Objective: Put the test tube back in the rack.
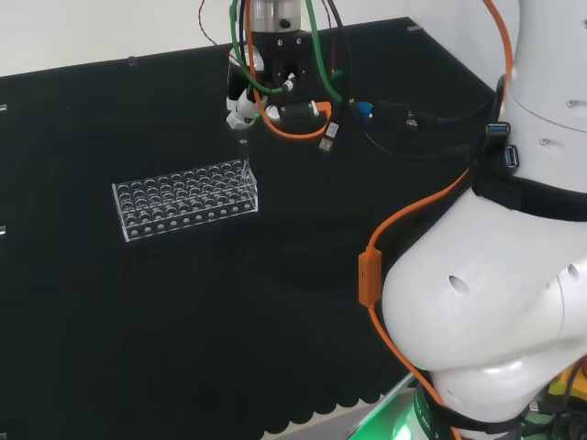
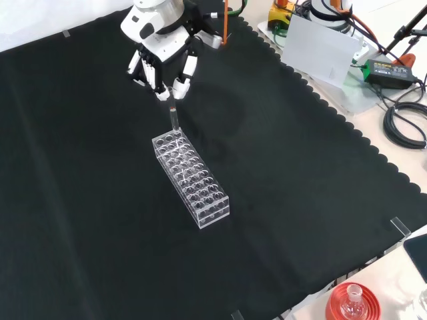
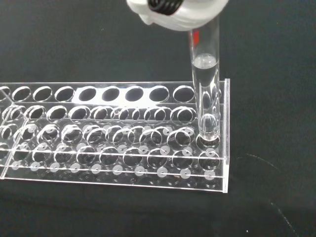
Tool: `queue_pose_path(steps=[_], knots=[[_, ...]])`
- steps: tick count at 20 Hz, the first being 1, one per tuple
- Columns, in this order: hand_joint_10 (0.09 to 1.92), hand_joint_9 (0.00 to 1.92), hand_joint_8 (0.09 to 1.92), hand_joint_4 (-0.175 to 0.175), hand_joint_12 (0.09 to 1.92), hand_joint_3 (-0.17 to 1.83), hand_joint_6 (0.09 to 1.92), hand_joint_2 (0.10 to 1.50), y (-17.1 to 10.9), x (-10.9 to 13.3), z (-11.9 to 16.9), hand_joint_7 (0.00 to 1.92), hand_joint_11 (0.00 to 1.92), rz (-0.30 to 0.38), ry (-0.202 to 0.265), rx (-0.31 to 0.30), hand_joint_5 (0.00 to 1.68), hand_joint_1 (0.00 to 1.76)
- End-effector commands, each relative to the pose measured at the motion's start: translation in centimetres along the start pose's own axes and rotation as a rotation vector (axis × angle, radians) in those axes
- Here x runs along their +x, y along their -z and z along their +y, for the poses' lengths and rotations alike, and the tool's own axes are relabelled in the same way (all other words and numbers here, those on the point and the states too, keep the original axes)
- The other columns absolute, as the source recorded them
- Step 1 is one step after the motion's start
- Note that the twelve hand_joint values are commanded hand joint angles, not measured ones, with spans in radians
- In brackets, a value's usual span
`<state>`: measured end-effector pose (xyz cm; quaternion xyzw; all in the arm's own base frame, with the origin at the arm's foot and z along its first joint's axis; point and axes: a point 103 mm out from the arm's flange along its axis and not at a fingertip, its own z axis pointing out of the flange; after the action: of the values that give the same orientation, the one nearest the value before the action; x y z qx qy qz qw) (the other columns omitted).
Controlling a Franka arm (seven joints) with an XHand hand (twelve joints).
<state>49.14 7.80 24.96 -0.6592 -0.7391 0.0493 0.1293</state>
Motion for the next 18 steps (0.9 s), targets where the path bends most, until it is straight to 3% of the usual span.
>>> queue_pose_path(steps=[1, 18], knots=[[0.31, 1.26, 0.54, -0.175, 1.36, -0.01, 0.49, 0.97, 0.1, -0.1, 0.1, 1.42, 0.48, 0.004, 0.002, 0.003, 1.27, 1.42], [0.31, 1.27, 0.54, -0.175, 1.36, -0.01, 0.49, 0.97, -1.1, 0.6, -0.4, 1.42, 0.48, 0.017, 0.008, 0.021, 1.27, 1.42]])
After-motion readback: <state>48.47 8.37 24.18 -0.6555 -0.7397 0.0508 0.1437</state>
